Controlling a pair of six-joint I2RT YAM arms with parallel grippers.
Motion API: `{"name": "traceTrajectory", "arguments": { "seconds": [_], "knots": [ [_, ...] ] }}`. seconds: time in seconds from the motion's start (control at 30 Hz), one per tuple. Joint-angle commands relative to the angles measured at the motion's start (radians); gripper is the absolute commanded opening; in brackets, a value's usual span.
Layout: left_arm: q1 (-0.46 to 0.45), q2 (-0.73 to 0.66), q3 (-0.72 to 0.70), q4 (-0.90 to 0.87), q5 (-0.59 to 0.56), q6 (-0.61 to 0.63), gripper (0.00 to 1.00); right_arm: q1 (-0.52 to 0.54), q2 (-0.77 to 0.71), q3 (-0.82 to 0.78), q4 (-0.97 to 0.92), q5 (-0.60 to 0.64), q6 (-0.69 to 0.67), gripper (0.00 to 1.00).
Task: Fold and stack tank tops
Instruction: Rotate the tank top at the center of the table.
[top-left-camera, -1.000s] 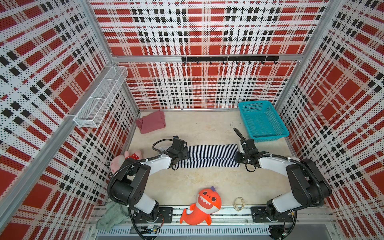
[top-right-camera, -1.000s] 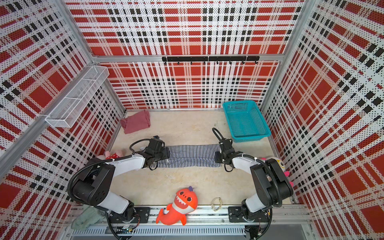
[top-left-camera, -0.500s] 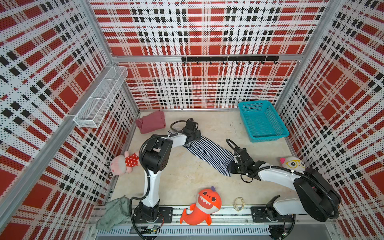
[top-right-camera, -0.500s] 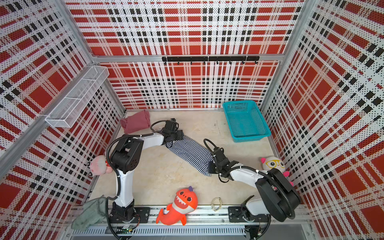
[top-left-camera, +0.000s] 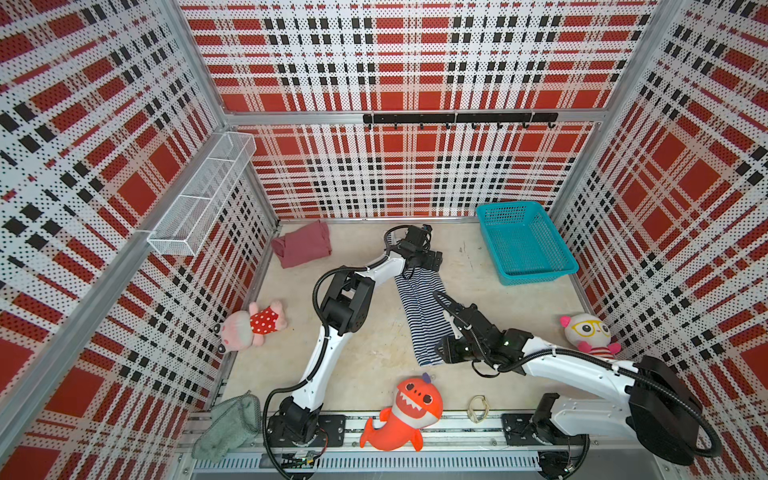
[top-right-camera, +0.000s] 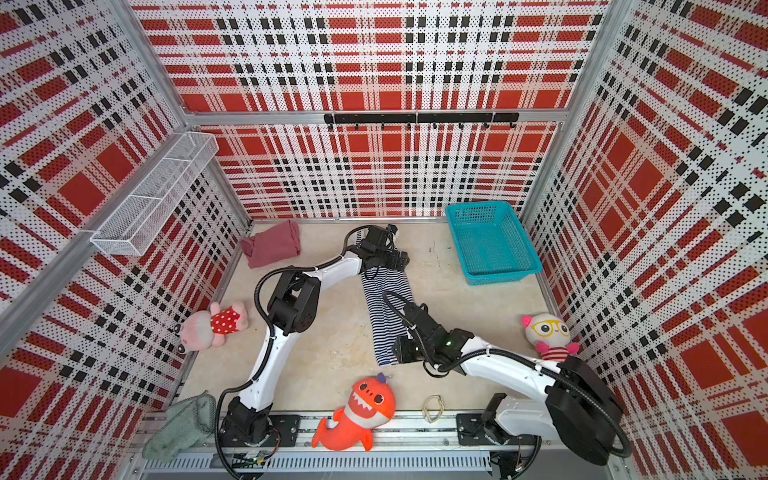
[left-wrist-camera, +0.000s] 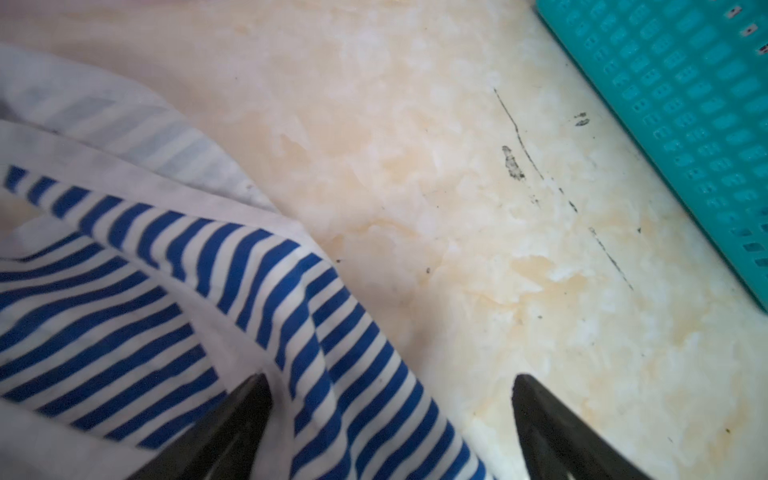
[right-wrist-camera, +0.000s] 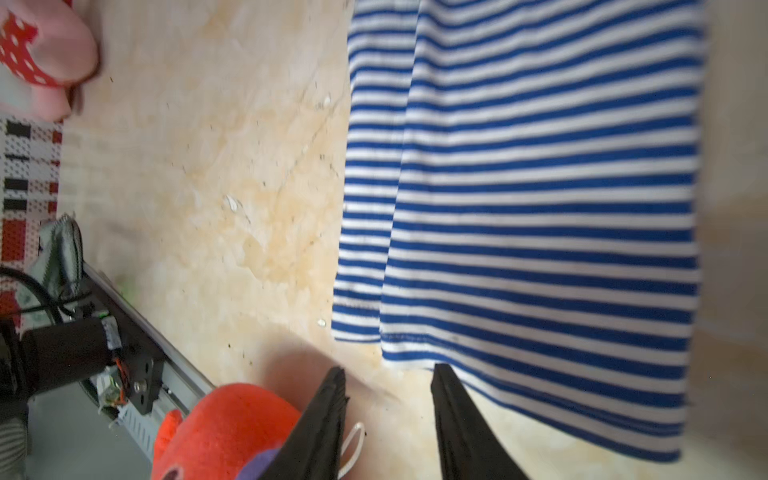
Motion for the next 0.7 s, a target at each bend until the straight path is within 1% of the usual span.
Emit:
{"name": "traceTrajectory", "arguments": {
  "seconds": [0.0, 0.03, 0.1, 0.2, 0.27, 0.33, 0.5, 0.57, 0.67],
  "knots": [
    [0.042, -0.164, -0.062, -0.016, -0.046, 0.034, 0.95, -0.078, 0.017, 0.017, -0.064, 0.062, -0.05, 0.36],
    [0.055, -0.198, -0.108, 0.017, -0.048, 0.032, 0.95, -0.104, 0.04, 0.02, -0.044, 0.066, -0.061, 0.35],
    [0.1, -0.222, -0.185, 0.052, -0.046, 0.0, 0.95, -0.142, 0.093, 0.023, 0.01, 0.063, -0.089, 0.32],
    [0.16, -0.231, -0.273, 0.054, 0.039, -0.059, 0.9, -0.168, 0.172, 0.055, 0.031, 0.072, -0.123, 0.28],
    [0.153, -0.254, -0.355, 0.095, 0.039, -0.061, 0.87, -0.168, 0.2, 0.069, 0.026, 0.083, -0.134, 0.26],
    [0.14, -0.249, -0.398, 0.13, 0.04, -0.068, 0.84, -0.168, 0.22, 0.061, 0.032, 0.081, -0.132, 0.24],
    [0.136, -0.136, -0.323, 0.131, 0.083, -0.1, 0.79, -0.151, 0.249, -0.013, 0.139, 0.022, -0.06, 0.22],
    [0.134, -0.087, -0.264, 0.122, 0.088, -0.117, 0.79, -0.127, 0.265, -0.036, 0.177, 0.019, -0.017, 0.21],
    [0.144, 0.015, -0.116, 0.049, 0.084, -0.128, 0.78, -0.073, 0.313, -0.054, 0.269, 0.0, 0.065, 0.21]
  ]
}}
